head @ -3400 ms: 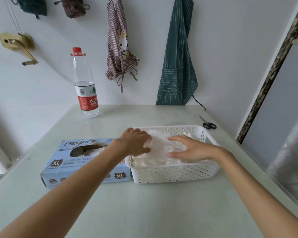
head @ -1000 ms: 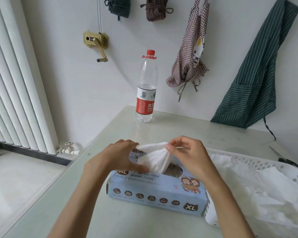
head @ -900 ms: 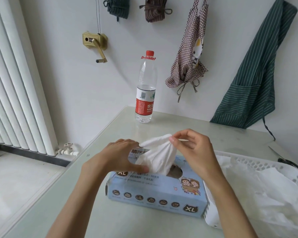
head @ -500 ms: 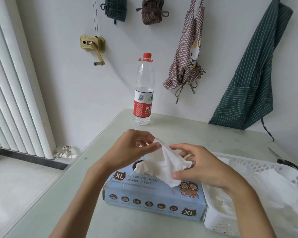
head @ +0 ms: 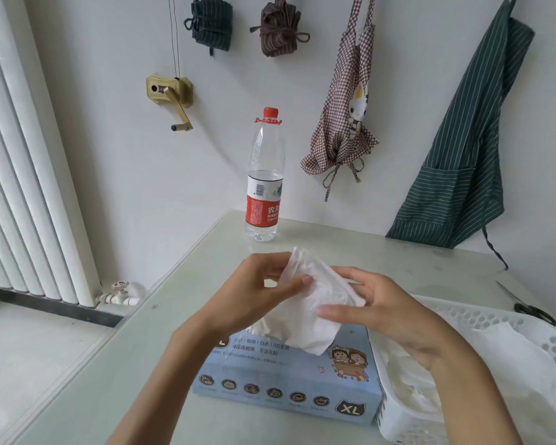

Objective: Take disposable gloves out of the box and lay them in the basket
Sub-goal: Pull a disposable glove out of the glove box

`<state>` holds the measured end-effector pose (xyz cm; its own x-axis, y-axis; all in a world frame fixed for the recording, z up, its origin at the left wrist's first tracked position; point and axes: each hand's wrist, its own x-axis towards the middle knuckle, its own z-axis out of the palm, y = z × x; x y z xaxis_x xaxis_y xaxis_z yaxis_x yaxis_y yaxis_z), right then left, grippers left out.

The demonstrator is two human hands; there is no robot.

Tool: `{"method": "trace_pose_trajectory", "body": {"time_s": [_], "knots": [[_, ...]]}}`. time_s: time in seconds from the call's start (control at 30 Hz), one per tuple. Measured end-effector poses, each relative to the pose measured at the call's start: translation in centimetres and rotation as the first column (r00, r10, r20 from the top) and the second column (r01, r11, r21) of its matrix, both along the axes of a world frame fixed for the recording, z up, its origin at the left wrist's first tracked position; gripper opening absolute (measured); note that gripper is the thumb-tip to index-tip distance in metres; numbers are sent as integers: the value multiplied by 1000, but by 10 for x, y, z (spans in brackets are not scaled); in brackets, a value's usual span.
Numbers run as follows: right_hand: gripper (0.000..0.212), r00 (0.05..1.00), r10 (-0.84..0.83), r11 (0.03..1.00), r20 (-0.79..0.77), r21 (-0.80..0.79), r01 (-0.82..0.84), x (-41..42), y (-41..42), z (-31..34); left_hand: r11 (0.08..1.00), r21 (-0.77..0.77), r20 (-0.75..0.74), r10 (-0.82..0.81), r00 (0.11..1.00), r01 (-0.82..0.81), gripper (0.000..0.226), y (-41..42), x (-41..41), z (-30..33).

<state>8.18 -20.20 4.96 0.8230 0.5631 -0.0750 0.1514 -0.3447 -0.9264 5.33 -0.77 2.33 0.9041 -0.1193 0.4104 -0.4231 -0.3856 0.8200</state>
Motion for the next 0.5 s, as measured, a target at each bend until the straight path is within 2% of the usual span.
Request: {"method": "trace_pose_trajectory", "body": {"time_s": [0.1, 0.2, 0.27, 0.37, 0.5], "knots": [[23, 972, -173, 985, 159, 20, 172, 0, 3, 0, 1000, 10, -1, 29, 1000, -29, 20, -1, 2, -3], [5, 943, -272, 954, 191, 178, 239, 2, 4, 0, 998, 49, -73, 44, 996, -40, 20, 2, 5, -9], [3, 944, -297, 926, 146, 286, 247, 2, -1, 3, 990, 139, -118, 10, 993, 6, 8, 3, 6, -12], [5, 940, -330, 886, 92, 375, 275, 3, -11, 9, 985, 170, -129, 59, 990, -36, 10, 12, 3, -12], [19, 958, -282, 909, 53, 335, 249, 3, -31, 26, 994, 108, -154, 8, 988, 8, 23, 15, 0, 3]]}}
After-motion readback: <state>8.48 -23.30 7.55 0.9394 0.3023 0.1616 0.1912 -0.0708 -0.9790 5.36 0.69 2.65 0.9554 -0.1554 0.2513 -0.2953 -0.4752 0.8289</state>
